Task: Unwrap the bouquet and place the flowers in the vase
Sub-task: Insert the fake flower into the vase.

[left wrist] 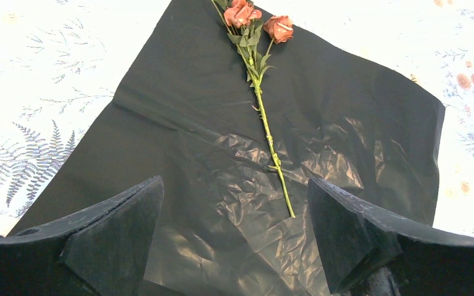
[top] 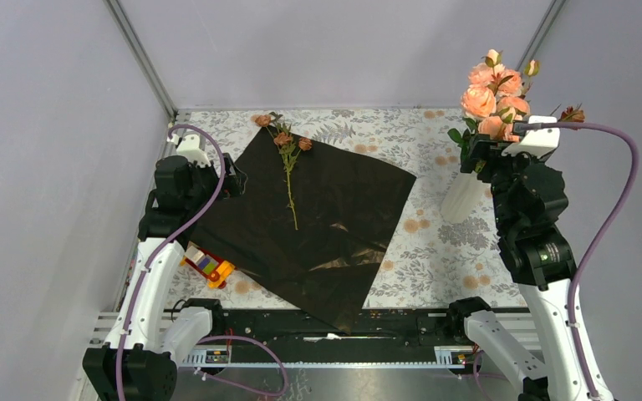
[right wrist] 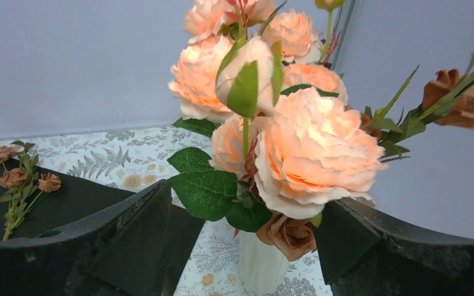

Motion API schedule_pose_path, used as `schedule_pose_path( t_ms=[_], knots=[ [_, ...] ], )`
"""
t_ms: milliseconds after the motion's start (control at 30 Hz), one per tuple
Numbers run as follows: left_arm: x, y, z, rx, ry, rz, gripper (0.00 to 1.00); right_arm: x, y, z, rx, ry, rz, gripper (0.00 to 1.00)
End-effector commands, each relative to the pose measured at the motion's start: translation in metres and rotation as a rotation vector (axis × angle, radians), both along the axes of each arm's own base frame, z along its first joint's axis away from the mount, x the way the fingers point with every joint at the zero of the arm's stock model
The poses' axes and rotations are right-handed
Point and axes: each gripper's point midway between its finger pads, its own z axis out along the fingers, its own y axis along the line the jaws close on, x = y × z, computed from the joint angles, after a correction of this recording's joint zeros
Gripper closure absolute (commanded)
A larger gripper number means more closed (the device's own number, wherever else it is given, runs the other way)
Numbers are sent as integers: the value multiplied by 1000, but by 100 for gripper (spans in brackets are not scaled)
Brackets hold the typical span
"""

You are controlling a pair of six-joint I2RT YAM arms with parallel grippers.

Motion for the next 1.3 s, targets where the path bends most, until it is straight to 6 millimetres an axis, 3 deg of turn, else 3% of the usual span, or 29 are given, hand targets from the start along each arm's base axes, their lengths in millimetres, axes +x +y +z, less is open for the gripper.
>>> schedule_pose_path(
  t_ms=[0,233,500,667,733,833,1000,1133,1267],
  knots=[
    [3,-2,10,-14,-44,-11,6,-6,-5,22,23,-34,-20,17],
    [2,-1,11,-11,-49,-8,6,7,-6,7,20,5,-46,46],
    [1,-2,11,-13,-49,-10,5,26,-10,-20,-24,42,-94,63],
    [2,-2,10,-22,-45,-8,6,25,-11,-26,-27,58,-97,65],
    [2,-4,11,-31,-44,-11,6,19,-11,-21,-16,41,-88,63],
    [3,-6,11,-59,-42,-8,6,7,-11,-13,1,25,-76,50],
    [4,-6,18,-100,-59,24,7,-16,-9,-6,37,26,-43,17],
    [3,-9,19,-142,-63,36,7,-32,0,-8,131,29,11,11],
    [8,-19,6,-248,-50,59,9,-43,14,-21,170,69,88,9]
  ],
)
